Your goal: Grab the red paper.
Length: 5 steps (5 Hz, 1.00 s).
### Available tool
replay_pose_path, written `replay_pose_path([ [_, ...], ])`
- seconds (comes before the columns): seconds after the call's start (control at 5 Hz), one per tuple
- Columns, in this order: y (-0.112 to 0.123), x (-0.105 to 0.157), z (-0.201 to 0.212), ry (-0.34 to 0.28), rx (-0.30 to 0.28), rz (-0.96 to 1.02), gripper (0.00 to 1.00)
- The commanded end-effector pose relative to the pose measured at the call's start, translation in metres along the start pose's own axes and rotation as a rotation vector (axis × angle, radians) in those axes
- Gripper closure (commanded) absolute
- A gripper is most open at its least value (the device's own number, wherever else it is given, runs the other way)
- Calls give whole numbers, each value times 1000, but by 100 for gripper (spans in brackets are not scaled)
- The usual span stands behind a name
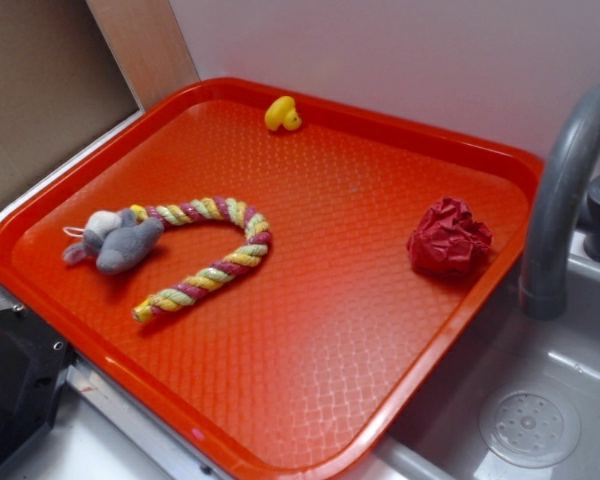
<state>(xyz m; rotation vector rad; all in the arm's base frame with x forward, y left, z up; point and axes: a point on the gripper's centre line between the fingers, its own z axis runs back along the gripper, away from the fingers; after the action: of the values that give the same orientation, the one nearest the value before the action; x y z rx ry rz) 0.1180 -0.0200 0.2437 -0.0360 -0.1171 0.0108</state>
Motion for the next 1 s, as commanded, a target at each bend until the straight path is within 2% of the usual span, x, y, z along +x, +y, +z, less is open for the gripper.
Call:
replay_pose_path([
  [0.0,0,0,0,0,0,0,0],
  [0.2,-9,16,-20,-94,47,-154,0],
  [0.4,-23,51,-47,-170,49,-277,0],
  [0.6,-46,89,-72,-259,-87,-507,0],
  [0.8,-67,107,-87,-324,-218,-683,0],
])
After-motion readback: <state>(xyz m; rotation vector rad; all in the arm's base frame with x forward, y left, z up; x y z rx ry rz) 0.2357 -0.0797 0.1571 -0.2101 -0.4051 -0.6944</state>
